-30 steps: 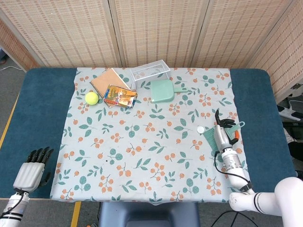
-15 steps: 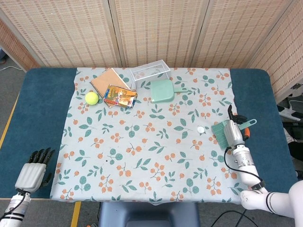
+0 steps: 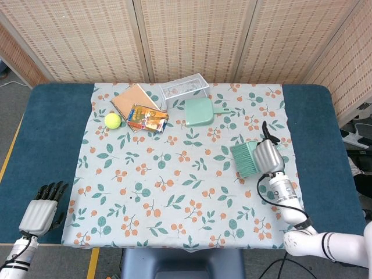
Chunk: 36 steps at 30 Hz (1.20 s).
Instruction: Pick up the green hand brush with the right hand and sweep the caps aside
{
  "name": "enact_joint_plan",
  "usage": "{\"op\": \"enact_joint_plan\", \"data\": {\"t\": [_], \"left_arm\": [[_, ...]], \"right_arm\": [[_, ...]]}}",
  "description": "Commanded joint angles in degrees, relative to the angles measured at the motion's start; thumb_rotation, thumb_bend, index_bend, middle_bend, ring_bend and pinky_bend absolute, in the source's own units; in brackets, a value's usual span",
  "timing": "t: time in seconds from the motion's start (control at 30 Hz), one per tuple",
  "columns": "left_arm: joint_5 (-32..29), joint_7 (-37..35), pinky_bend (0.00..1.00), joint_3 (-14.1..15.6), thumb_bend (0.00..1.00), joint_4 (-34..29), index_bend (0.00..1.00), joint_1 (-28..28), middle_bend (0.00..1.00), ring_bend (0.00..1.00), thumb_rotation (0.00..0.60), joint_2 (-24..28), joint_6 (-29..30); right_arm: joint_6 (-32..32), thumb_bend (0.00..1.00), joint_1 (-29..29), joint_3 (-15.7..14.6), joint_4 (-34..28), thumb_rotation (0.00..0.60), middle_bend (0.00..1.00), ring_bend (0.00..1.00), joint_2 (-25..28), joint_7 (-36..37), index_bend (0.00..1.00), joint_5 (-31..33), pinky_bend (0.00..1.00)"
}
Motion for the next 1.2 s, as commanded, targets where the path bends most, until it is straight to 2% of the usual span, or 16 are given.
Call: {"op": "enact_joint_plan", "data": {"t": [0.03, 0.2, 0.4, 0.7, 1.2], "left_arm": [[-0.2, -0.3, 0.08, 0.0, 0.43, 0.2, 0.0, 0.0, 0.0, 0.0, 0.6, 0.1, -0.1], [0.0, -0.6, 0.08, 0.0, 0.43, 0.0, 0.0, 0.1, 0.0, 0.0, 0.6, 0.4, 0.1], [0.1, -1.1, 0.08, 0.0, 0.43, 0.1, 0.0, 0.2, 0.0, 0.0, 0.6, 0.7, 0.3], [-0.4, -0.9, 0.08, 0.1, 0.43, 0.3, 0.0, -0.1, 0.0, 0.0, 0.6, 0.2, -0.6], [0.2, -0.2, 0.08, 0.3, 0.43, 0.3, 0.0, 0.0, 0.0, 0.0, 0.6, 0.0, -0.2]], "right_arm": [[-0.6, 0.54, 2.6, 1.3, 2.0, 0.6, 0.78, 0.45, -4.8, -5.7, 0.89, 3.5, 0.0], [-0.1, 0.54, 3.9, 0.9, 4.9, 0.6, 0.78, 0.45, -9.6, -10.3, 0.89, 5.6, 0.0], [1.1, 0.54, 4.4, 1.9, 9.8, 0.6, 0.78, 0.45, -12.6, -13.0, 0.89, 9.3, 0.0], [0.3, 0.54, 3.9, 0.3, 14.4, 0.6, 0.78, 0.45, -13.5, -15.4, 0.89, 12.3, 0.0], [0.5, 0.54, 1.6, -2.4, 17.4, 0.6, 0.78, 0.45, -12.5, -17.6, 0.89, 14.9, 0.0]]}}
